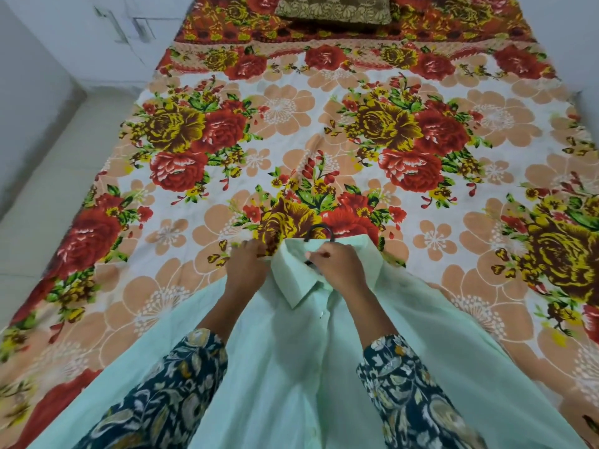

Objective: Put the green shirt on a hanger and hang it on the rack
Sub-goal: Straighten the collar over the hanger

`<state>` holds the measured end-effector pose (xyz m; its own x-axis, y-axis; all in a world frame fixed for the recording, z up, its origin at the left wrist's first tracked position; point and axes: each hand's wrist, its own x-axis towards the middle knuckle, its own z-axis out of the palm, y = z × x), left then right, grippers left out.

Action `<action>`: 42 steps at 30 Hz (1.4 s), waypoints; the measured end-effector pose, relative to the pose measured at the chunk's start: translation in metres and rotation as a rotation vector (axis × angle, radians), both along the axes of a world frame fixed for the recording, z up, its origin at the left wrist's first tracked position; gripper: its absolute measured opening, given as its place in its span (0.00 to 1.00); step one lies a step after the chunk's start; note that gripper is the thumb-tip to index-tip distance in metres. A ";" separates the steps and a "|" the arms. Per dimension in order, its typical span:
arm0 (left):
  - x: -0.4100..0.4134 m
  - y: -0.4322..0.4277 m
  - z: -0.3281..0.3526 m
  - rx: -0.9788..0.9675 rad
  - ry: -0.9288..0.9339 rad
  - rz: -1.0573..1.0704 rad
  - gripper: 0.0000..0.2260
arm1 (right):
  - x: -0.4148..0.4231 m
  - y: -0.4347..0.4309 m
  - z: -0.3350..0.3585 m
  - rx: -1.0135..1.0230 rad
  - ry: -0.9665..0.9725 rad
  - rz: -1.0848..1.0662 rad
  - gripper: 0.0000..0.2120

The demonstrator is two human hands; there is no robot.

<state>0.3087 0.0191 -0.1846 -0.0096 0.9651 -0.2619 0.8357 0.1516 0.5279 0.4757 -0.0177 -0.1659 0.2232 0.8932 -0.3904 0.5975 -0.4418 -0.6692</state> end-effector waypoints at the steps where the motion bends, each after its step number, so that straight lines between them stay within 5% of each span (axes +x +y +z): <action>1: -0.002 0.001 -0.002 -0.074 0.050 -0.101 0.19 | -0.011 0.008 0.000 -0.017 -0.029 0.073 0.16; 6: -0.005 0.012 -0.005 -0.160 0.208 -0.307 0.12 | -0.044 0.046 0.000 -0.083 -0.174 0.231 0.21; 14: -0.016 0.009 -0.013 -0.117 0.105 -0.366 0.10 | -0.040 0.054 -0.009 -0.048 0.121 -0.011 0.18; 20: -0.032 -0.007 -0.013 -0.038 0.256 -0.318 0.16 | 0.034 -0.001 -0.007 0.080 -0.295 -0.276 0.11; 25: -0.029 -0.012 -0.009 -0.019 0.388 -0.461 0.15 | 0.078 -0.046 -0.020 -0.208 -0.500 0.028 0.22; 34: -0.016 -0.002 -0.011 0.169 0.509 -0.539 0.14 | 0.117 -0.029 -0.024 0.058 -0.674 0.127 0.16; 42: -0.011 0.005 -0.022 0.202 0.360 -0.467 0.11 | 0.104 -0.011 -0.029 -0.057 -0.680 0.382 0.23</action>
<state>0.2977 0.0237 -0.2066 0.3718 0.9189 -0.1322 0.9205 -0.3464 0.1807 0.5802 -0.0287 -0.1950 0.1110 0.9391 -0.3251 0.9858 -0.1455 -0.0837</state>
